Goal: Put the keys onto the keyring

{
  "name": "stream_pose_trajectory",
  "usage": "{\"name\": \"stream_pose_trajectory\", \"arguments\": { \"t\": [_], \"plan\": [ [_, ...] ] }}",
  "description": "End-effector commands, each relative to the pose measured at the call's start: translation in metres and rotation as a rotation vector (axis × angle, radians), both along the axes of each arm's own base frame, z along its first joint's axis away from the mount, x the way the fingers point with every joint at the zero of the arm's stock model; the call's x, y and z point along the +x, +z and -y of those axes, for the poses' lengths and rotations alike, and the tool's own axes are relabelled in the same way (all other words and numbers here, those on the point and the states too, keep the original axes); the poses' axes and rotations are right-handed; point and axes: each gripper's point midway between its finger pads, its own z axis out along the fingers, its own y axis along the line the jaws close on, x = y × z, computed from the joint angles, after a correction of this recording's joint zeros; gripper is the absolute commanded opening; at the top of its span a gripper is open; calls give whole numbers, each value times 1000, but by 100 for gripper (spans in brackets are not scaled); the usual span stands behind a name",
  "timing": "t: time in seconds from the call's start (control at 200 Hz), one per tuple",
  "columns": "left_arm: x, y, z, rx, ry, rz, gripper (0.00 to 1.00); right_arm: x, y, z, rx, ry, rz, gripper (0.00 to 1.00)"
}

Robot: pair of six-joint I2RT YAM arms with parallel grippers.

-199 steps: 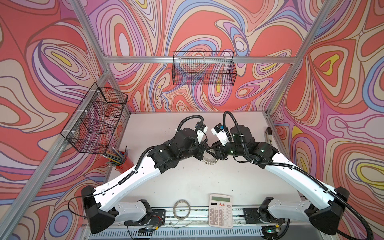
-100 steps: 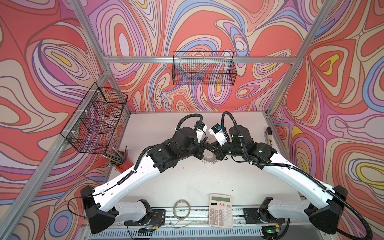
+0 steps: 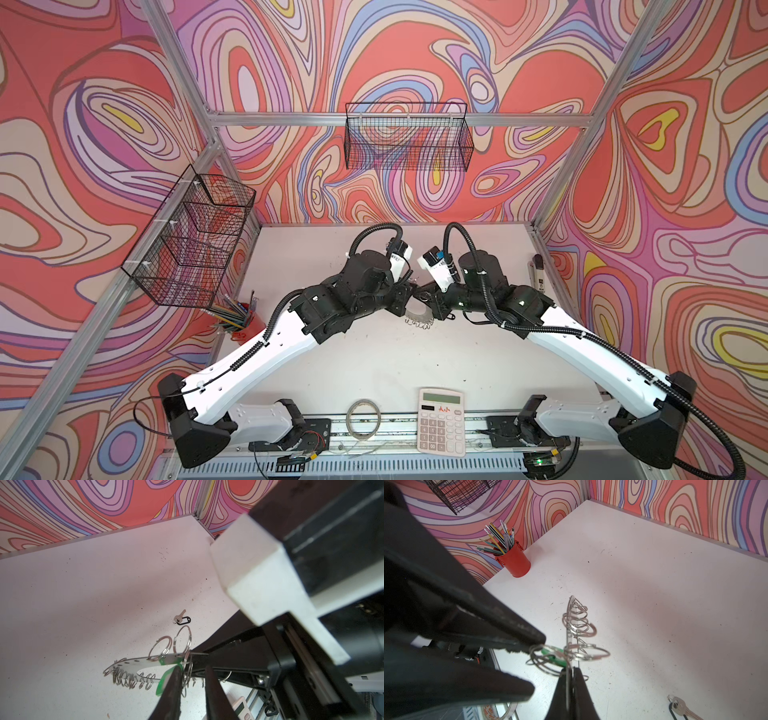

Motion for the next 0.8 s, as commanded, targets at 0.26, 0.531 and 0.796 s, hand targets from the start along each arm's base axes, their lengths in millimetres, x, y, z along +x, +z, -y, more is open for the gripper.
{"name": "stream_pose_trajectory", "arguments": {
  "t": [0.26, 0.531, 0.796],
  "plan": [
    [-2, 23, -17, -95, 5, -11, 36, -2, 17, -2, 50, 11, 37, 0],
    [-3, 21, -21, -216, -33, -119, 32, -2, 19, -2, 64, 11, 50, 0],
    [-8, 16, -7, -269, -113, -218, 25, -1, 22, -4, 75, 11, 59, 0]
  ]
}}
